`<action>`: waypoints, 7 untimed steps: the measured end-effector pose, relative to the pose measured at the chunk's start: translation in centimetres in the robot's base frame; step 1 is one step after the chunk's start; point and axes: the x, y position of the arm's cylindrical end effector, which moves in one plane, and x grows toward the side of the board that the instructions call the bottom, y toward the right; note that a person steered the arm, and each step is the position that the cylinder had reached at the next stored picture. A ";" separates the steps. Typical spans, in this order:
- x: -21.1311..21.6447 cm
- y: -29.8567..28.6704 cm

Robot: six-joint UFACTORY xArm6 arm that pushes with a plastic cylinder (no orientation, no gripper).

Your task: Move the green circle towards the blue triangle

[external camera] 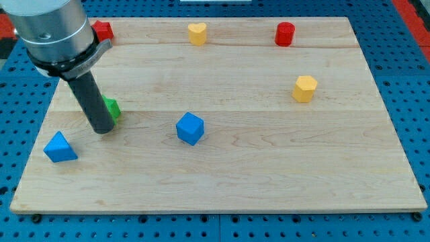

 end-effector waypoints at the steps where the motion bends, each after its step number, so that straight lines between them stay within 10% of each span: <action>1: -3.0 -0.4; 4: -9.5 10.8; 6: -19.5 1.7; 7: -17.8 -6.5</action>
